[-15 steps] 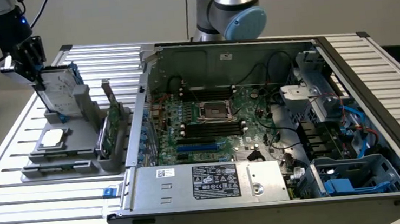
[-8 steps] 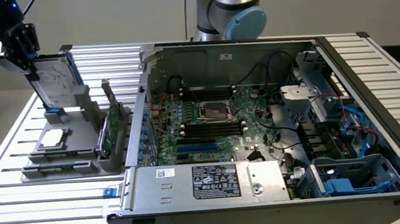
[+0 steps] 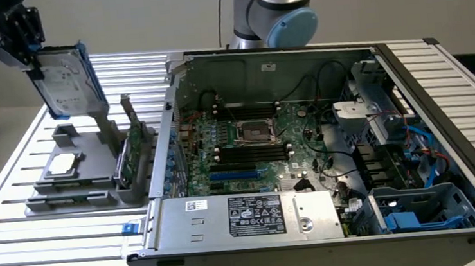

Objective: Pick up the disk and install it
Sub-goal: 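Pick up the disk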

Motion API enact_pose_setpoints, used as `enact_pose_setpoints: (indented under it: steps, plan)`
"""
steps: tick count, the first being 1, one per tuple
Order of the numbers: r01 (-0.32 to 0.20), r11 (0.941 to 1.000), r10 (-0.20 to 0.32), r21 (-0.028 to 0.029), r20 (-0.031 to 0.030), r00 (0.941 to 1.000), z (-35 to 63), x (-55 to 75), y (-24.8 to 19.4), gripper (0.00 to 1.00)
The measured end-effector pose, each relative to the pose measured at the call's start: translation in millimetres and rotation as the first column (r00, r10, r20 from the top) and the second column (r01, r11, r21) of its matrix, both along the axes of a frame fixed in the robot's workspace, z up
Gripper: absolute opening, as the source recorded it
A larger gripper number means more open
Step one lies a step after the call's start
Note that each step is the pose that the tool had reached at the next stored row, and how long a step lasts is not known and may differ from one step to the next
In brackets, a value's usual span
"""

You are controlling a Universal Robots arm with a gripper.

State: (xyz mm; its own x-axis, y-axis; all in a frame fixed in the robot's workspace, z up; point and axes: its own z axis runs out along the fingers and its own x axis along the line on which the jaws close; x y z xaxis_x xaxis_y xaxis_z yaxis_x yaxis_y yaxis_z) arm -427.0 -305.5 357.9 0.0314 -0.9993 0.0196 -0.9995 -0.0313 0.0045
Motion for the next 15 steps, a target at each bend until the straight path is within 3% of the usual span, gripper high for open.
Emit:
enact_pose_setpoints:
  steps: [10,15]
  plan:
    - [0.0,1.0,0.0,0.0,-0.0058,1.0,45.5,28.7,0.0,0.33]
    - [0.0,1.0,0.0,0.0,-0.0083,1.0,68.0,50.2,0.0,0.33]
